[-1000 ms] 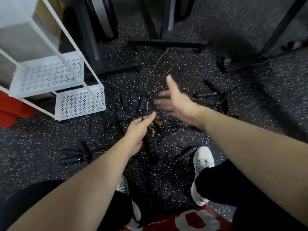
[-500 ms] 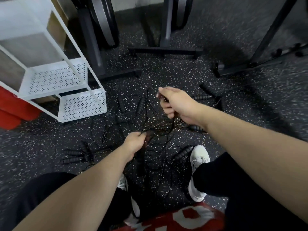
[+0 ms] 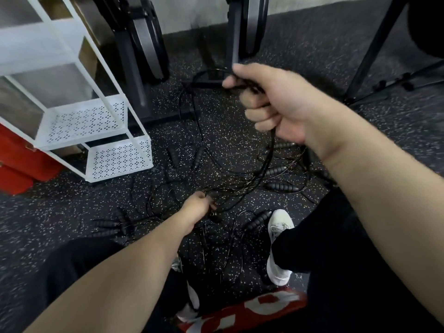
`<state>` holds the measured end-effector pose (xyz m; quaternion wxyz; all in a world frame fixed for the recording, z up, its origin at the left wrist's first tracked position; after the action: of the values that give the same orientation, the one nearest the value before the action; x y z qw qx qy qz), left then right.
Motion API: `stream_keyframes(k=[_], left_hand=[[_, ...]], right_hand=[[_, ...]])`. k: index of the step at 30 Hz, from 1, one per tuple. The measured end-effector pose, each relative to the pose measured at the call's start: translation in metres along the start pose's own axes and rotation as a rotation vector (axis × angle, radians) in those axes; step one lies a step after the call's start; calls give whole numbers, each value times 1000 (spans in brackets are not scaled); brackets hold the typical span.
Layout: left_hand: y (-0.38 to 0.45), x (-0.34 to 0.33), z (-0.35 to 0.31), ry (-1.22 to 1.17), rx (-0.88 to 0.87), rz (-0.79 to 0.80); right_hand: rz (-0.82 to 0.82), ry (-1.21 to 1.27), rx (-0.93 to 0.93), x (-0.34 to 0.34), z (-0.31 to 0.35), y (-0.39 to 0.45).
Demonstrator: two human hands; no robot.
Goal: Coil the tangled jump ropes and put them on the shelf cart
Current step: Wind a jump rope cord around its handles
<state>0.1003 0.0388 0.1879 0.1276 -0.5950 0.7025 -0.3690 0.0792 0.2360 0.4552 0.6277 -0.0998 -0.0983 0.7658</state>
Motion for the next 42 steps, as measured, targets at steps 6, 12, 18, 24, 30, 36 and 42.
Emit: stream_keyframes(k=[6,12,18,24,30,36,42], left_hand=[[-14,16,14,-22,94,-51],[-36,23,21,-32,189,-75],[-55,20,9,-149,179,-62],[-77,29,-22,-133,-197,-266],[-134,-18,-65,192,-467,238],[-168,-56,-71,478,-450,409],[-170,-44,-77,163,-433,290]], right_hand=[[-138,-129,160,18,40,-41],[-198,-120,252,16,48,-68],[-149,-195,196,2,42,-88],[-55,-212,159,-13,40,-101],[-14,-113,177,-30,49,-110],[-123,53,231,-33,69,-114],[-278,377,268,-4,65,-104]])
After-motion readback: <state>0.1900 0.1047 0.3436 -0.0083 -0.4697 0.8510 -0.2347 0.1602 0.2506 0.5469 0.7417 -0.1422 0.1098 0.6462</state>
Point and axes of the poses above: each hand's wrist, its own y-axis towards the middle knuckle, its own x-axis out of the back of the hand, z = x × y, the point moved 4 cm from there along y, towards the middle knuckle, and after that the axes turned 9 degrees about -y, right-handed, at the moved point
